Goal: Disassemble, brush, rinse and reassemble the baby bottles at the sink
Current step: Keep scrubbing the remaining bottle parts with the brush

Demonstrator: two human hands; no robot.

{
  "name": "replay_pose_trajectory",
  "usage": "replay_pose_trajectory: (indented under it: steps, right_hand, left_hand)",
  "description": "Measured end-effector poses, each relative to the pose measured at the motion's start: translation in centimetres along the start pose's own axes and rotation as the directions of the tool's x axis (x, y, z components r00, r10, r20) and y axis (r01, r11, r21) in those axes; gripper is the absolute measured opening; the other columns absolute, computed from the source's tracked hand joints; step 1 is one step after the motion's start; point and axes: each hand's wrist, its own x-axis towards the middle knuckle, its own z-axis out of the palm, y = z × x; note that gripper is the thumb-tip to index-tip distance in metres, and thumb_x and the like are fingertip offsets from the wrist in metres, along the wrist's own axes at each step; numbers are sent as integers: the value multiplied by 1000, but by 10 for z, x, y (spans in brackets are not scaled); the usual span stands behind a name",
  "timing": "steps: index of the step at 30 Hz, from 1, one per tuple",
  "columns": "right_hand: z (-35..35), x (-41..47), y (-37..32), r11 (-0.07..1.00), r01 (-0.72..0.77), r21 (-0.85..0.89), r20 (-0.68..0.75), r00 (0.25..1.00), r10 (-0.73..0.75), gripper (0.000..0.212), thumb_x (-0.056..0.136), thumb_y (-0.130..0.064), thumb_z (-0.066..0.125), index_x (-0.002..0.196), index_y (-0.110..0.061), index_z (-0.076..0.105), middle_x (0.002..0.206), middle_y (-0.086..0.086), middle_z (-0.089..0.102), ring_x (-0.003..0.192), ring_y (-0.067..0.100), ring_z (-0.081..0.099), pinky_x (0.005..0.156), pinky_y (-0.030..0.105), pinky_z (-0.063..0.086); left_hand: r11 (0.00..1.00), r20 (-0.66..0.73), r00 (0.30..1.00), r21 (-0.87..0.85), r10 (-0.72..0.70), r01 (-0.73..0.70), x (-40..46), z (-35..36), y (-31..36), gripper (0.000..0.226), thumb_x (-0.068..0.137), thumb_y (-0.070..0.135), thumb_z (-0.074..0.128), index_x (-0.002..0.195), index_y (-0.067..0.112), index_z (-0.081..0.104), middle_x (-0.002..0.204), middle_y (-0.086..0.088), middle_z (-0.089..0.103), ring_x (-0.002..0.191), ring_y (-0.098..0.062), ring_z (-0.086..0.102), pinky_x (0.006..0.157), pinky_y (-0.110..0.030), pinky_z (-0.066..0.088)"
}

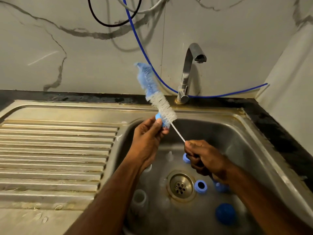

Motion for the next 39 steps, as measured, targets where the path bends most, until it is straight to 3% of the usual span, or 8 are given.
replay_pose_trajectory:
  steps: [3,7,14,17,23,28,33,39]
  right_hand:
    - [-3,3,-3,1000,2,8,-81,997,-1,48,107,-34,38,60,-22,40,53,0,26,41,11,18,41,19,14]
    - [-5,-1,-3,999,3,-41,24,1000,-2,46,108,-31,37,63,-21,42,53,1,29,41,11,19,40,21,14]
    - [-12,7,1,972,47,-230,-114,991,-75,39,107,-26,39,72,-11,46,52,-3,35,43,7,31,43,18,30]
    - [-11,13,8,927,82,-366,-236,955,-177,39,106,-28,44,70,-14,49,55,-6,42,53,7,39,59,26,36]
    - [-7,8,-4,901,178,-396,-131,960,-247,46,107,-26,43,61,-18,43,53,-6,37,51,9,35,55,27,34]
    - [-12,13,-4,896,128,-426,-308,911,-276,43,106,-29,45,66,-13,49,56,-3,41,56,13,38,61,36,35]
    - [-1,9,-2,901,153,-406,-197,948,-250,42,106,-28,45,66,-16,48,53,-7,40,51,5,37,54,20,35]
    - [-8,16,1,909,132,-396,-301,916,-264,41,105,-30,46,66,-17,51,55,-5,43,55,10,39,60,33,36]
  left_hand:
    - [999,37,999,53,-10,8,-5,6,-3,39,87,16,62,123,1,63,103,-15,72,83,-18,67,79,-27,59]
    - [978,-31,994,-185,-104,97,-3,5,2,34,87,18,61,116,3,66,112,-18,72,89,-18,71,81,-27,60]
    - [958,-12,961,-80,-277,275,-7,11,7,52,90,44,52,122,5,63,94,-18,74,69,-14,67,66,-24,58]
    - [974,0,975,40,-223,223,-8,13,4,45,88,41,55,116,7,66,95,-16,73,72,-14,64,66,-23,58]
    - [982,-76,992,-168,-96,82,-5,7,11,27,89,20,61,109,5,69,97,-14,73,78,-16,68,74,-26,60]
    - [994,16,994,-13,-106,106,-12,18,3,32,85,21,62,112,4,68,95,-13,72,80,-17,66,76,-27,59]
    - [981,-76,991,-169,-110,96,-7,12,7,28,85,19,63,108,4,68,100,-17,72,80,-17,69,76,-26,61]
    - [986,-2,988,-59,-156,155,-14,22,2,35,84,22,63,114,4,68,97,-15,72,81,-17,68,77,-27,60]
